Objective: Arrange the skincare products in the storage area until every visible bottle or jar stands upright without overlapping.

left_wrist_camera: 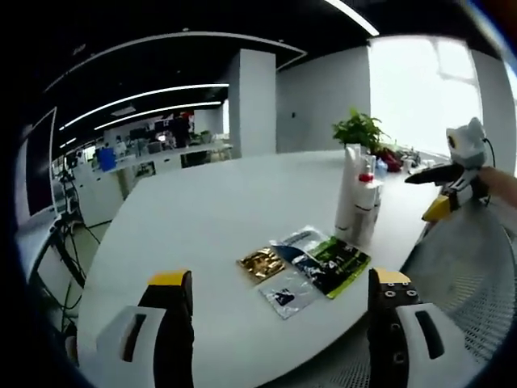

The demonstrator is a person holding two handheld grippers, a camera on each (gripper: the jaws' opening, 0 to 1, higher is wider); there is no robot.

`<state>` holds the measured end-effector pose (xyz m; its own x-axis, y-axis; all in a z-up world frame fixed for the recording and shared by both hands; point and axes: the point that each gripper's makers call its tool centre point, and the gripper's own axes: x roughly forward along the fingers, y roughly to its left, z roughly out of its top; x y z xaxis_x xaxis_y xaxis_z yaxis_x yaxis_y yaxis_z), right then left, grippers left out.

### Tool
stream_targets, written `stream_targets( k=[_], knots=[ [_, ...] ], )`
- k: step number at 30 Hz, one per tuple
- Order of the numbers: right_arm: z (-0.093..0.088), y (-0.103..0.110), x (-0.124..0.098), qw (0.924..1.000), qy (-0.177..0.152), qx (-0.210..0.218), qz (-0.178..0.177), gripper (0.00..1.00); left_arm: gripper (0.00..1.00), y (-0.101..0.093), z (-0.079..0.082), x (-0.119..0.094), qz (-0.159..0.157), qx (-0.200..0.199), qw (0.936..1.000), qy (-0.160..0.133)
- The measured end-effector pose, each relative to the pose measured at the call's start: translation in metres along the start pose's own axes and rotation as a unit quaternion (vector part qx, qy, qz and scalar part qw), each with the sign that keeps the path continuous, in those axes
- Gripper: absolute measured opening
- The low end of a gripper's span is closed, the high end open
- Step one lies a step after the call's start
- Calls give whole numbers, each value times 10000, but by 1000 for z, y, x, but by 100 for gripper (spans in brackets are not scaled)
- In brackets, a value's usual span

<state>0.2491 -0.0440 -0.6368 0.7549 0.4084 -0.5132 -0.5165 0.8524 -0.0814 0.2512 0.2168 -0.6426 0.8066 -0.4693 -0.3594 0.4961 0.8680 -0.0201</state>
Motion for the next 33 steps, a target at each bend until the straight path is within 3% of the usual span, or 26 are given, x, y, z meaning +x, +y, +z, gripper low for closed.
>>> stream_targets(
  k=[7, 18, 25, 33],
  knots=[
    [2, -2, -1, 9999, -77, 115, -6, 99, 86, 0, -1, 0, 22, 32, 10000, 22],
    [-1, 2, 0, 10000, 52, -63, 34, 99, 85, 0, 1, 0, 11, 36, 10000, -24],
    [0, 3, 0, 9998, 3, 161, 136, 99, 83, 1, -1, 0, 33, 77, 10000, 38],
    [-3, 4, 1, 9999, 93, -98, 47, 99, 83, 2, -2, 0, 53, 94, 9999, 69]
  ],
)
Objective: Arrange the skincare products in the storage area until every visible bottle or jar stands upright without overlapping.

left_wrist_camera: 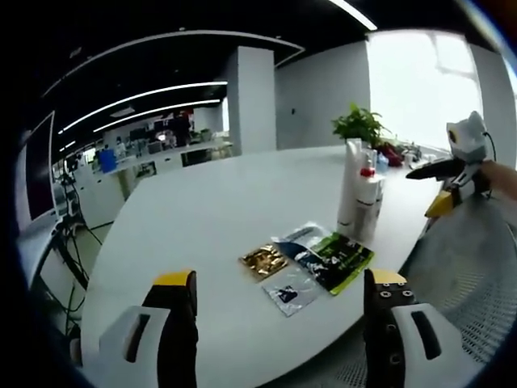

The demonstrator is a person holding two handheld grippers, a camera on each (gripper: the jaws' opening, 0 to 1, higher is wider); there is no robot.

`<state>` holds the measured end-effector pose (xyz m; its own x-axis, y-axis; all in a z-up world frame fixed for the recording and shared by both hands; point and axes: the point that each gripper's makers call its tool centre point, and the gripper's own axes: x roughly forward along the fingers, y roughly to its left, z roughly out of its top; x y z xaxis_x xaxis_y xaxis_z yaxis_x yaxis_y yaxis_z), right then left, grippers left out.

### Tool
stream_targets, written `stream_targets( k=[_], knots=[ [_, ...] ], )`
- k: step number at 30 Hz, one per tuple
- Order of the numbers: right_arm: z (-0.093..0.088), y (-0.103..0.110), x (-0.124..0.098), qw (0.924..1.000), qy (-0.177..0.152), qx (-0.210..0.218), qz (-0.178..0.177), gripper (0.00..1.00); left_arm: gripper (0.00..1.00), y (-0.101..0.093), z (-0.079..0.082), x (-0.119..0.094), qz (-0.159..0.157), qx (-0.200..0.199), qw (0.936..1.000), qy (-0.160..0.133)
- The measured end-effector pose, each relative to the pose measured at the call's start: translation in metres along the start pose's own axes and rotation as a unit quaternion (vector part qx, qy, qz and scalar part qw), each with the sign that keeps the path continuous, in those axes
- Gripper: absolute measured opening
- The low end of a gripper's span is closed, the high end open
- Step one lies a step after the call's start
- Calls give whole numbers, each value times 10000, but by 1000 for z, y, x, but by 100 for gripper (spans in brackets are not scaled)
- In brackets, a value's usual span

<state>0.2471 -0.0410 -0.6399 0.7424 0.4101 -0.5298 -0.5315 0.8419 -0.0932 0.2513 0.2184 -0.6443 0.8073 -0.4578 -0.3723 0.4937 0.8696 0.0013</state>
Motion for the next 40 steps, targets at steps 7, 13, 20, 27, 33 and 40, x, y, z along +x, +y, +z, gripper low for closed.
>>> stream_targets(
  k=[7, 13, 20, 27, 33, 40],
  knots=[
    [1, -3, 0, 9999, -20, -79, -111, 98, 82, 0, 0, 0, -1, 22, 10000, -2],
    [1, -2, -1, 9999, -58, 117, -11, 99, 82, 1, 0, 0, -3, 21, 10000, -12],
    [0, -1, 0, 9999, -8, 121, 21, 100, 83, 1, -1, 1, 2, 24, 10000, -6],
    [2, -3, -1, 9994, -77, 324, 7, 100, 83, 2, -1, 1, 0, 37, 10000, 10],
    [2, -1, 0, 9998, -37, 217, 19, 100, 82, 2, -1, 1, 0, 41, 10000, 15],
    [2, -1, 0, 9997, -48, 249, 5, 100, 82, 1, -2, 1, -19, 52, 10000, 19]
  ],
)
